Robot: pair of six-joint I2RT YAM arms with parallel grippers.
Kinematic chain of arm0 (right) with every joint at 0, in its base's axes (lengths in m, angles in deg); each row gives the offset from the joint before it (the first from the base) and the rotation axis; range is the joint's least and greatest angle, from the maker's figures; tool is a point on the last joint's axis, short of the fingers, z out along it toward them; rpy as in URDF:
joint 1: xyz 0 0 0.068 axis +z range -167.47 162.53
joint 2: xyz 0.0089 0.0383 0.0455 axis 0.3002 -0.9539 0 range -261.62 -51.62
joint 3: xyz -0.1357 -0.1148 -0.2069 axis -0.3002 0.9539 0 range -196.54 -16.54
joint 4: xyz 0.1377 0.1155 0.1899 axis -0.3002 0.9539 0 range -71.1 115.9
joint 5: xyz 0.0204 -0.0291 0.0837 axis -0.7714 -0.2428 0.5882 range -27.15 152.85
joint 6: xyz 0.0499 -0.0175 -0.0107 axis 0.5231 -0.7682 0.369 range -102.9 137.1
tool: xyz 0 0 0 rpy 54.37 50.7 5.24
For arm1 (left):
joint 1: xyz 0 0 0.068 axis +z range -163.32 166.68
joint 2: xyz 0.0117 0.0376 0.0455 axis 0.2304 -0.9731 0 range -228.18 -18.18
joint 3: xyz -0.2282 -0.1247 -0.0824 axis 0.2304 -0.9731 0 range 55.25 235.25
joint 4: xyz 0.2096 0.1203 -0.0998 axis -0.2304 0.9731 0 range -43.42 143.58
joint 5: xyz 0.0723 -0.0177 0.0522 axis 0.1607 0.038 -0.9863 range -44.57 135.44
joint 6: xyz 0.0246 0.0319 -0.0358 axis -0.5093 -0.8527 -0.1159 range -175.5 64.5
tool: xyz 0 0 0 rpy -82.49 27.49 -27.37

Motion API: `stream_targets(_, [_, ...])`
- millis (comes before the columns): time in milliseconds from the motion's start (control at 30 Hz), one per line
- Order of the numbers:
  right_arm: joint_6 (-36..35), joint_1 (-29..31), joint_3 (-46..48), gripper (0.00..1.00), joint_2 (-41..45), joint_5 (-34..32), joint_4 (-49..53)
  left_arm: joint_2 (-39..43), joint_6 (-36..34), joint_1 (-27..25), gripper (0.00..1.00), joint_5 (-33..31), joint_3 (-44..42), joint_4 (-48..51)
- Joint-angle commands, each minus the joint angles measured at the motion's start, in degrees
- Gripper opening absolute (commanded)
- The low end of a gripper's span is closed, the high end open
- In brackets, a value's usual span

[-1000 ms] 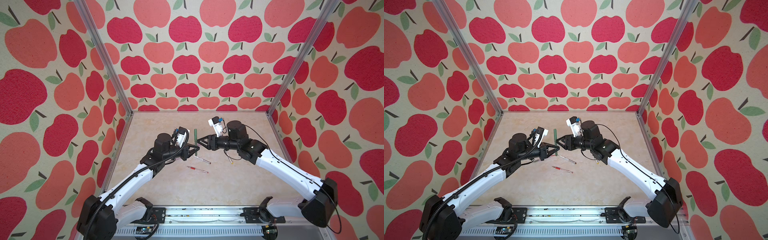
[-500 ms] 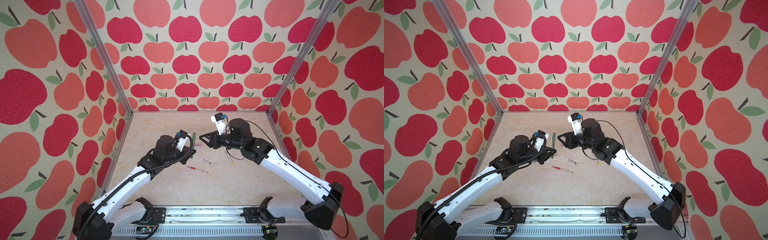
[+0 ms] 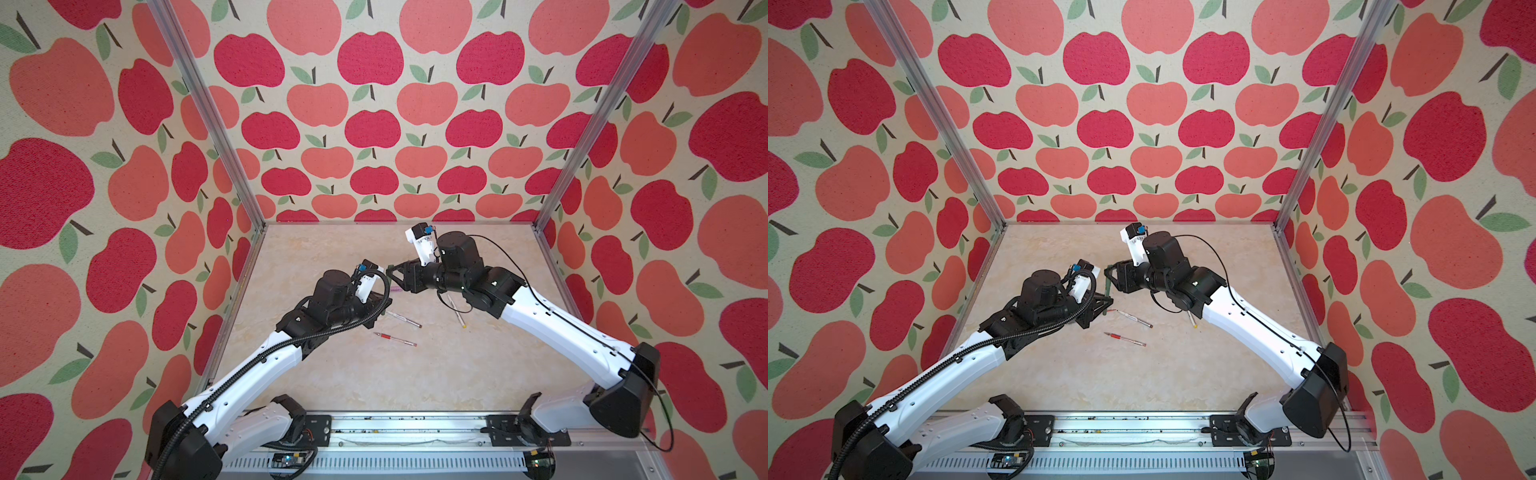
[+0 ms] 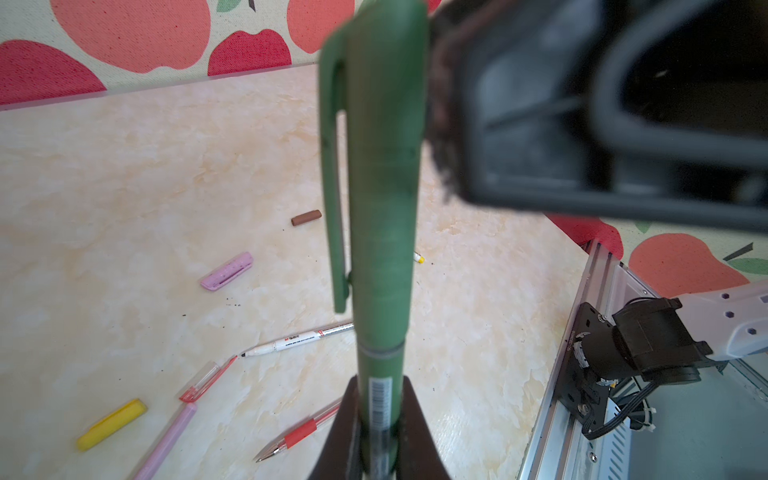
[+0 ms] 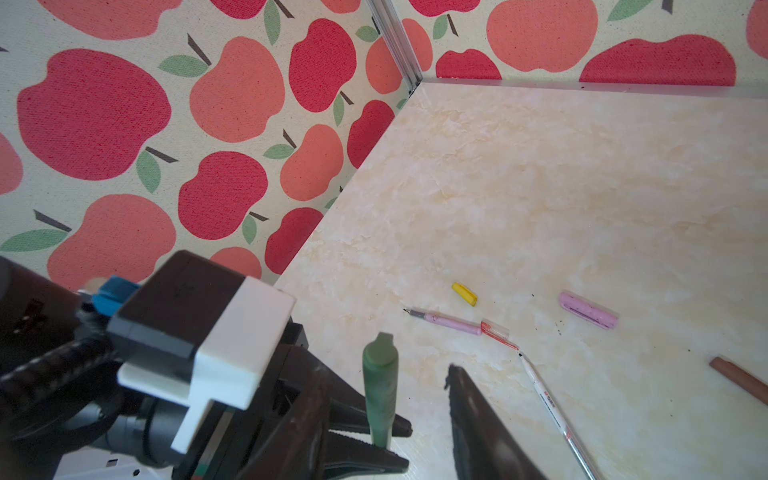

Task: Insert the pens into the pen caps
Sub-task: 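Press the cap down onto the pen with right gripper while left gripper holds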

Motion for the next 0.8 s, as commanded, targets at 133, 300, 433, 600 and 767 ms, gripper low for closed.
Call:
stream_targets(133, [-0.67, 0.34, -2.78, 0.46, -1.99, -1.25, 1.14, 0.02, -1.15, -0.61, 0.00, -0.17, 0.99, -0.22])
stream_targets(300, [-0.23, 0.35, -3.21, 0.39, -2.63, -1.49, 1.25, 0.21, -1.15, -0.66, 0.00, -0.40, 0.86, -0.56])
stream_targets(433, [0.14, 0.41, -3.52, 0.32, -3.22, -1.24, 1.43, 0.24, -1.07, -0.69, 0.00, -0.57, 0.90, -0.88])
stream_targets(600, [0.43, 0.52, -3.23, 0.24, -3.46, -1.07, 1.69, 0.37, -0.32, -0.69, 0.00, -1.17, 0.85, -2.01])
stream_targets(767, [0.76, 0.61, -2.24, 0.17, -3.20, -0.89, 1.45, 0.45, 1.45, -0.70, 0.00, -1.48, 0.70, -4.87])
